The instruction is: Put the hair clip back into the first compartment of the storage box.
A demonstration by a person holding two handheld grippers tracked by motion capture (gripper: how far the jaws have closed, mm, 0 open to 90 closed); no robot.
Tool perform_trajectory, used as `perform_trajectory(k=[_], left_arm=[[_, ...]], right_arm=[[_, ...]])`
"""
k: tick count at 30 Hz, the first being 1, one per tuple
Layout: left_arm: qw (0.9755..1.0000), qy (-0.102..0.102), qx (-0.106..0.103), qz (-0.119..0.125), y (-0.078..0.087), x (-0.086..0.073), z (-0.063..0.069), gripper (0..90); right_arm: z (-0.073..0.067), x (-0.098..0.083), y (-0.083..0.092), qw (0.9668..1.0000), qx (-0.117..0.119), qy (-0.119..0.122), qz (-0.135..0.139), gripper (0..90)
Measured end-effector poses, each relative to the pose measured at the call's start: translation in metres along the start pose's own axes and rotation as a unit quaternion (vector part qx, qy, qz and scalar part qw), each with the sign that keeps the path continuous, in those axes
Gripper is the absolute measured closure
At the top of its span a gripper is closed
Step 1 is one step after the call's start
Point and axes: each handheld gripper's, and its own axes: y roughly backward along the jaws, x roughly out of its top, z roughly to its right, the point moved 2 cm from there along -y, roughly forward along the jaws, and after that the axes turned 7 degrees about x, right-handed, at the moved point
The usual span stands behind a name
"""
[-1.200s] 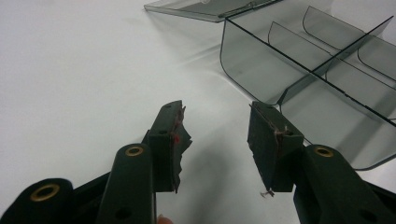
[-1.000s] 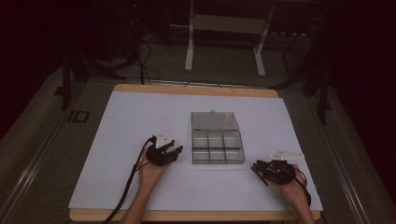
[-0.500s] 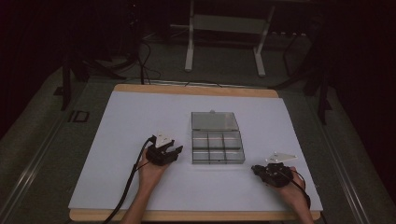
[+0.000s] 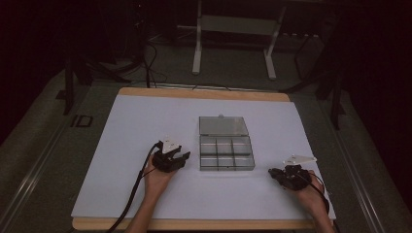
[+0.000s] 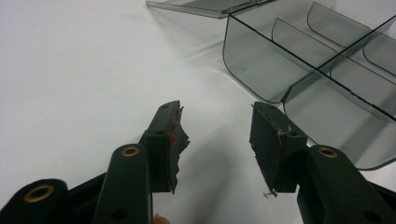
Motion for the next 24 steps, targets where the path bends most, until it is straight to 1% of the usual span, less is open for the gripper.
perform_trajectory(k=[6, 10, 12, 15, 19, 24], left_arm=[[1.0000, 0.001, -0.001, 0.000, 0.000, 0.000, 0.000, 54.0], [1.0000, 0.000, -0.001, -0.002, 0.000, 0.000, 0.000, 54.0], [1.0000, 0.001, -0.002, -0.002, -0.001, 0.000, 0.000, 54.0], [1.0000, 0.001, -0.002, -0.004, -0.001, 0.000, 0.000, 53.9], [1.0000, 0.000, -0.002, -0.005, -0.001, 0.000, 0.000, 53.8], [1.0000, 0.000, -0.003, -0.007, -0.001, 0.000, 0.000, 53.7]], right_arm=[[0.012, 0.006, 0.003, 0.9999, -0.008, 0.004, -0.006, 80.3], [0.018, 0.008, 0.002, 0.9997, -0.009, 0.006, -0.024, 80.3], [0.020, 0.009, 0.002, 0.9993, -0.006, 0.009, -0.036, 80.0], [0.021, 0.010, 0.002, 0.9990, -0.001, 0.007, -0.045, 79.4], [0.022, 0.011, 0.003, 0.9981, 0.000, 0.010, -0.061, 77.2], [0.023, 0.013, 0.004, 0.9967, 0.000, 0.008, -0.081, 75.7]])
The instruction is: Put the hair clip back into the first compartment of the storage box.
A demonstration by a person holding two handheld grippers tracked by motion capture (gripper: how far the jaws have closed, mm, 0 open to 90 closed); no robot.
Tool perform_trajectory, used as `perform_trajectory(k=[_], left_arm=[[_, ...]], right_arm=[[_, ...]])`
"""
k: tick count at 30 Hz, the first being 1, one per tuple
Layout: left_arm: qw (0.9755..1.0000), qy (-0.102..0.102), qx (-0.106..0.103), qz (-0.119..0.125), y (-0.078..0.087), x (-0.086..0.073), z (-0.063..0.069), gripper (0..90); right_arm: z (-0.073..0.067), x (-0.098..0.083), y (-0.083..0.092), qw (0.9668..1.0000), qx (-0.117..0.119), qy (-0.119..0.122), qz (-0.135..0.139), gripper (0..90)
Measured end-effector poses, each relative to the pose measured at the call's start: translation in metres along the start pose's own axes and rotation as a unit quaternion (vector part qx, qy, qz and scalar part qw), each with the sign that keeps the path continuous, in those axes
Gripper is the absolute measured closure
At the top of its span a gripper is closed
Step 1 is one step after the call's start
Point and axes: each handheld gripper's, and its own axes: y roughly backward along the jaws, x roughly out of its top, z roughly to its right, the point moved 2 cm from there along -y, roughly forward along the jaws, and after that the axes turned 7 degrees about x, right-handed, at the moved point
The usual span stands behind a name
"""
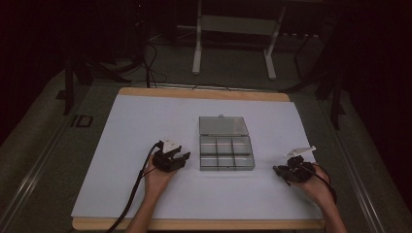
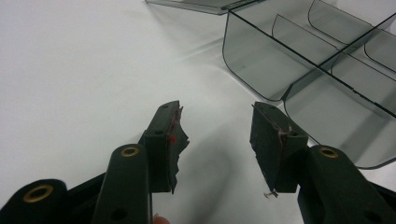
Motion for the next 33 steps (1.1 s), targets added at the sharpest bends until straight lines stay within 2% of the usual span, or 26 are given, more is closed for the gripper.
perform_trajectory(k=[13, 21, 29, 33], left_arm=[[1.0000, 0.004, -0.002, 0.000, 0.000, 0.000, -0.001, 53.4], [1.0000, 0.004, -0.002, -0.001, 0.000, 0.000, -0.001, 53.3], [1.0000, 0.005, -0.002, -0.001, -0.001, 0.000, -0.001, 53.1], [1.0000, 0.005, -0.002, -0.002, -0.001, 0.000, -0.001, 53.0]], right_arm=[[0.001, 0.005, 0.003, 0.9989, 0.009, -0.007, -0.046, 71.8], [0.001, 0.007, 0.004, 0.9980, 0.015, -0.005, -0.061, 70.5], [0.002, 0.012, 0.002, 0.9966, 0.014, -0.008, -0.081, 70.9], [0.003, 0.017, 0.001, 0.9946, 0.017, -0.011, -0.101, 72.1]])
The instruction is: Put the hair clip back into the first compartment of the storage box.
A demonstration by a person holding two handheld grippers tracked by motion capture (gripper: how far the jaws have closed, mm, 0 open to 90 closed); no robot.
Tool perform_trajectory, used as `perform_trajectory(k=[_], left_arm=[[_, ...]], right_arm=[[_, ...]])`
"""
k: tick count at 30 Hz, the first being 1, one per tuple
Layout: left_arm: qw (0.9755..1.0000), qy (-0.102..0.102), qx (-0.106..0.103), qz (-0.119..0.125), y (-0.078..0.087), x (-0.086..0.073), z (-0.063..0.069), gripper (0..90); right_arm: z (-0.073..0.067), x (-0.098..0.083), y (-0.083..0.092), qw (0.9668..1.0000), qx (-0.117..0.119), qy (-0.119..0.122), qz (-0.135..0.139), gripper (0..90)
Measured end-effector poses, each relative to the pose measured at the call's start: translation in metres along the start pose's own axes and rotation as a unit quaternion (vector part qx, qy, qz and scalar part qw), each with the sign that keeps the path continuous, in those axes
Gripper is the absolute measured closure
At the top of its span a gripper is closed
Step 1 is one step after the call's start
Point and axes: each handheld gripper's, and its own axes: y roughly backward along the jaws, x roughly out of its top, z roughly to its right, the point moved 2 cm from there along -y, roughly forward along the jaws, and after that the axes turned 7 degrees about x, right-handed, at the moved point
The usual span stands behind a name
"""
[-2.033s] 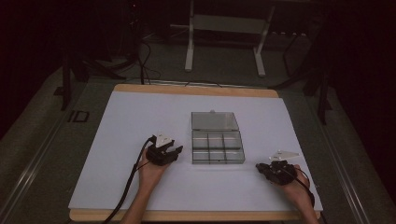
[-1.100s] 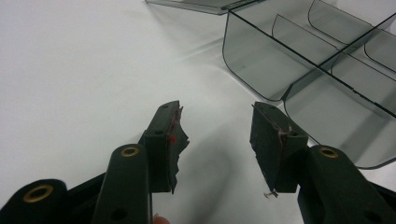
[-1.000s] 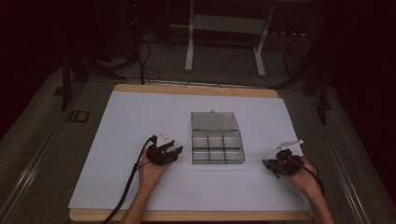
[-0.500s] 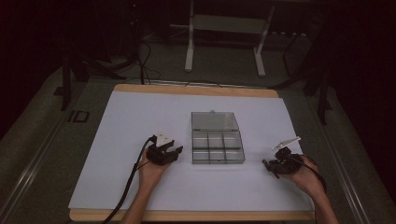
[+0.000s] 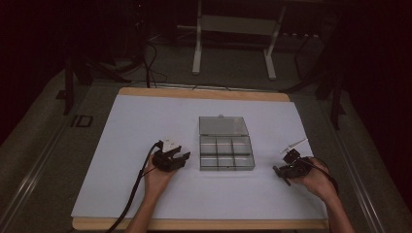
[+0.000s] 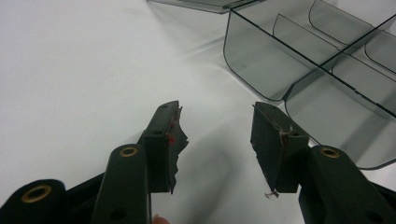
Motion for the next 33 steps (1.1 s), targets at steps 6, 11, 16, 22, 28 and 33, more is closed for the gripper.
perform_trajectory(k=[6, 11, 16, 22, 28, 33], left_arm=[[1.0000, -0.002, 0.001, -0.002, 0.000, 0.000, 0.000, 53.0], [1.0000, -0.002, 0.001, -0.003, -0.001, 0.000, 0.000, 53.0], [1.0000, -0.003, 0.002, -0.003, -0.001, 0.000, 0.001, 52.9], [1.0000, -0.003, 0.002, -0.003, -0.001, 0.000, 0.001, 52.9], [1.0000, -0.005, 0.003, -0.006, -0.001, 0.000, 0.001, 52.9], [0.9999, -0.009, 0.005, -0.008, -0.002, 0.000, 0.002, 52.8]], right_arm=[[-0.002, 0.005, -0.001, 0.9998, -0.008, 0.005, -0.020, 73.5], [-0.005, 0.009, -0.003, 0.9989, -0.020, 0.020, -0.038, 74.6], [-0.008, 0.013, -0.004, 0.9978, -0.027, 0.023, -0.056, 75.9], [-0.009, 0.018, -0.006, 0.9958, -0.029, 0.027, -0.082, 77.9], [-0.010, 0.020, -0.006, 0.9953, -0.025, 0.033, -0.087, 80.5], [-0.007, 0.018, -0.004, 0.9966, -0.014, 0.026, -0.077, 80.6]])
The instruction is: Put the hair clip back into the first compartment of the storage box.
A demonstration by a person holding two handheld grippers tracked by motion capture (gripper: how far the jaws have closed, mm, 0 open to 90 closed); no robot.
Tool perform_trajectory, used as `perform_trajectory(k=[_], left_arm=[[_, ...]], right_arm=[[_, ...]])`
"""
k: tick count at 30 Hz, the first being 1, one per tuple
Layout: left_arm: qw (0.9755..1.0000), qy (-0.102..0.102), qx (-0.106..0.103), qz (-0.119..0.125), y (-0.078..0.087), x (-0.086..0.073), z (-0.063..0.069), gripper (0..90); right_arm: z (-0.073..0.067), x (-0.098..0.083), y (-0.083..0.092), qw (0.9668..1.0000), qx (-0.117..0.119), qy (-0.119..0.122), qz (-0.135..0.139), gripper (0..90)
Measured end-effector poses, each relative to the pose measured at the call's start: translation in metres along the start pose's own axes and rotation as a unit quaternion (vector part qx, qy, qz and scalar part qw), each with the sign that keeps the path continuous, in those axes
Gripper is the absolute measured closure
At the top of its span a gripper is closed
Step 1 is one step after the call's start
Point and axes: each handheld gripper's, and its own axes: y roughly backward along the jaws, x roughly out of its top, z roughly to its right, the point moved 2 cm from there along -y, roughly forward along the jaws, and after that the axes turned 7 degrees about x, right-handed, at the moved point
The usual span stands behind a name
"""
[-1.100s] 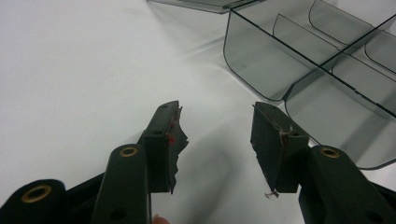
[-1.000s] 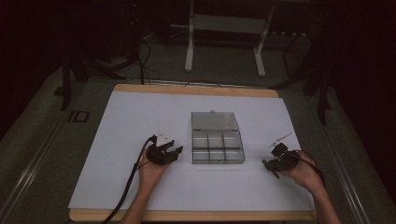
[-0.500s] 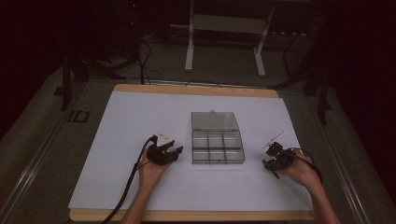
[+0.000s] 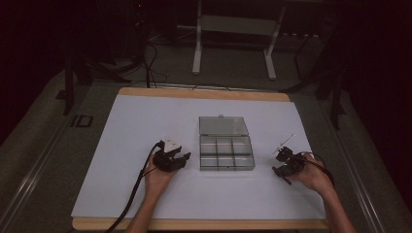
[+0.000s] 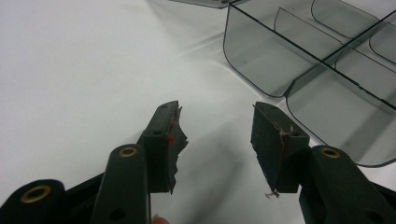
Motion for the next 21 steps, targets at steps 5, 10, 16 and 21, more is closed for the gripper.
perform_trajectory(k=[5, 10, 16, 21], left_arm=[[1.0000, 0.001, 0.000, -0.001, -0.0003, 0.0001, 0.0003, 52.8], [1.0000, 0.002, 0.000, -0.001, -0.0005, 0.0001, 0.0003, 52.8], [1.0000, 0.003, 0.000, -0.001, -0.0007, 0.0001, 0.0003, 52.7], [1.0000, 0.002, 0.000, -0.002, -0.0009, 0.0002, 0.0003, 52.7]], right_arm=[[0.0013, -0.0020, 0.0005, 0.9999, 0.004, 0.000, 0.010, 80.8], [0.0019, -0.0024, 0.0008, 0.9998, -0.001, 0.001, 0.019, 80.8], [0.0021, -0.0015, 0.0023, 0.9997, -0.003, 0.003, 0.025, 80.8], [0.0025, -0.0012, 0.0062, 0.9994, 0.000, 0.002, 0.035, 80.8]])
